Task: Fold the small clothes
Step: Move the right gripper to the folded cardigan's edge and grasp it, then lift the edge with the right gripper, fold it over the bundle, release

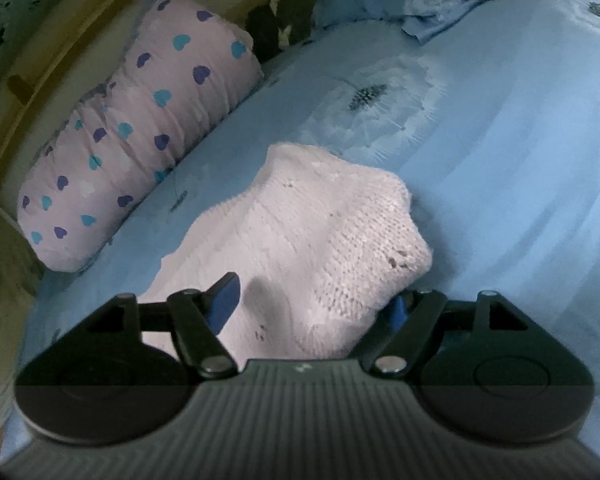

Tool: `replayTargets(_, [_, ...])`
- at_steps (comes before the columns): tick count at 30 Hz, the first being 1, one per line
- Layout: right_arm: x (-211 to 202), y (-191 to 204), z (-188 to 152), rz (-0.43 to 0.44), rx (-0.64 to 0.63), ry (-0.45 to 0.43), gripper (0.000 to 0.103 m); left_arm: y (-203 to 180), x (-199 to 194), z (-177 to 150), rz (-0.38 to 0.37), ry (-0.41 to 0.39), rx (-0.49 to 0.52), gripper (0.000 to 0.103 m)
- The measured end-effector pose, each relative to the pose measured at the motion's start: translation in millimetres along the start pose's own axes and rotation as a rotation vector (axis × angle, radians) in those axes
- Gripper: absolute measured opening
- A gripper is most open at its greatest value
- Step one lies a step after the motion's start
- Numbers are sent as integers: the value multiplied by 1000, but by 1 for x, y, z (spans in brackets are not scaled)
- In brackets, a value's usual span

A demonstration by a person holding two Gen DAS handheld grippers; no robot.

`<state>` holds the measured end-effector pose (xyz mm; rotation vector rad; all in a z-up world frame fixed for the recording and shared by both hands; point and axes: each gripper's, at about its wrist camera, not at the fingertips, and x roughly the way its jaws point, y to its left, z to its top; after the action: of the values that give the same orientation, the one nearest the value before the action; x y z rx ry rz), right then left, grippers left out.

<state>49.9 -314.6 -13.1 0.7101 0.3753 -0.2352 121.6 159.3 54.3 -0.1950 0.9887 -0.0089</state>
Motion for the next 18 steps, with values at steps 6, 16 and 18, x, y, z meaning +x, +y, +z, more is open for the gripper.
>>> replayTargets(6, [10,-9,8,52,94,-31,75,-3,1,0,4,0,7,71])
replayTargets(16, [21,-13,22,34,141,-7,42,0,1,3,-5,2,-4,71])
replayTargets(18, [19,-13,25,48,129,0,35,1,0,4,-7,0,-8,71])
